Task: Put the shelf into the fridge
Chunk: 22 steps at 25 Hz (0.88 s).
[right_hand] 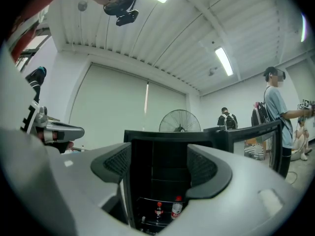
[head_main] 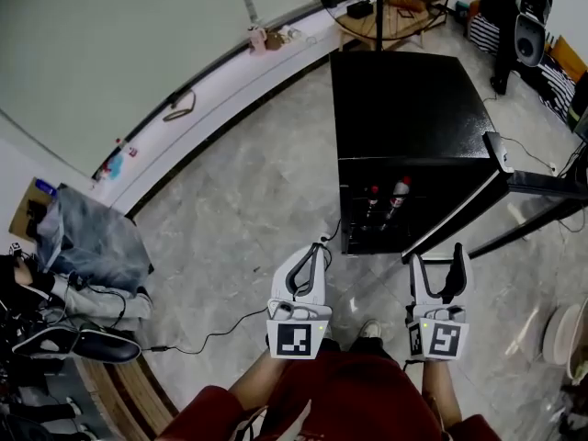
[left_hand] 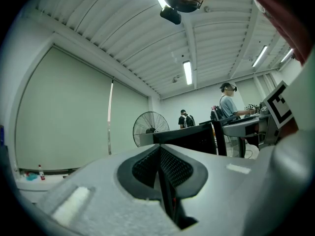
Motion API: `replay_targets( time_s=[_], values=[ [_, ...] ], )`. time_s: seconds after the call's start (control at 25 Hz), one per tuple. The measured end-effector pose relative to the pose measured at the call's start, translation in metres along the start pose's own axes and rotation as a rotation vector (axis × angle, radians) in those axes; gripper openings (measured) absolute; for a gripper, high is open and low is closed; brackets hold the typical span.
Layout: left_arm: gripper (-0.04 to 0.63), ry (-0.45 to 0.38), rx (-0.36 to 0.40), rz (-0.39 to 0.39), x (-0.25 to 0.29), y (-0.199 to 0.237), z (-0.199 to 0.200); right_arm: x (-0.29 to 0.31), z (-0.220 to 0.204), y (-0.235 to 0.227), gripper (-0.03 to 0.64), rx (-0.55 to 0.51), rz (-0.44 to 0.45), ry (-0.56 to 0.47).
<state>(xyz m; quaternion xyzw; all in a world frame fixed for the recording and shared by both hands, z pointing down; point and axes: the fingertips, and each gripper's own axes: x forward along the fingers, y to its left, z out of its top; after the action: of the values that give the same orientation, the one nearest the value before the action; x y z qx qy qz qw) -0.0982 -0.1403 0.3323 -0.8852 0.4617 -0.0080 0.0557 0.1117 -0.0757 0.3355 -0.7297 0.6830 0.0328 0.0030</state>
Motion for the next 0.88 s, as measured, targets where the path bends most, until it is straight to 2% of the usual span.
replay_targets(
  time_s=[0.2, 0.32, 0.56, 0.76, 0.88],
  values=[
    [0.000, -0.010, -0.019, -0.006, 0.005, 0.003, 0.005, 0.013, 0.020, 0.008, 0.341, -0.021, 0.012, -0.020],
    [0.000, -0.018, -0.028, 0.001, 0.008, 0.005, 0.005, 0.013, 0.016, 0.002, 0.322, -0.017, 0.006, -0.018],
    [0.000, -0.018, -0.044, 0.027, 0.011, 0.011, 0.005, 0.011, 0.005, 0.000, 0.246, -0.026, 0.008, 0.028],
    [0.000, -0.023, -0.008, 0.001, 0.015, 0.005, 0.009, 0.008, 0.004, -0.003, 0.191, -0.043, 0.017, 0.051],
    [0.000, -0.029, -0.021, 0.006, 0.015, 0.005, 0.012, 0.006, 0.005, -0.006, 0.148, -0.041, 0.009, 0.042]
  ],
)
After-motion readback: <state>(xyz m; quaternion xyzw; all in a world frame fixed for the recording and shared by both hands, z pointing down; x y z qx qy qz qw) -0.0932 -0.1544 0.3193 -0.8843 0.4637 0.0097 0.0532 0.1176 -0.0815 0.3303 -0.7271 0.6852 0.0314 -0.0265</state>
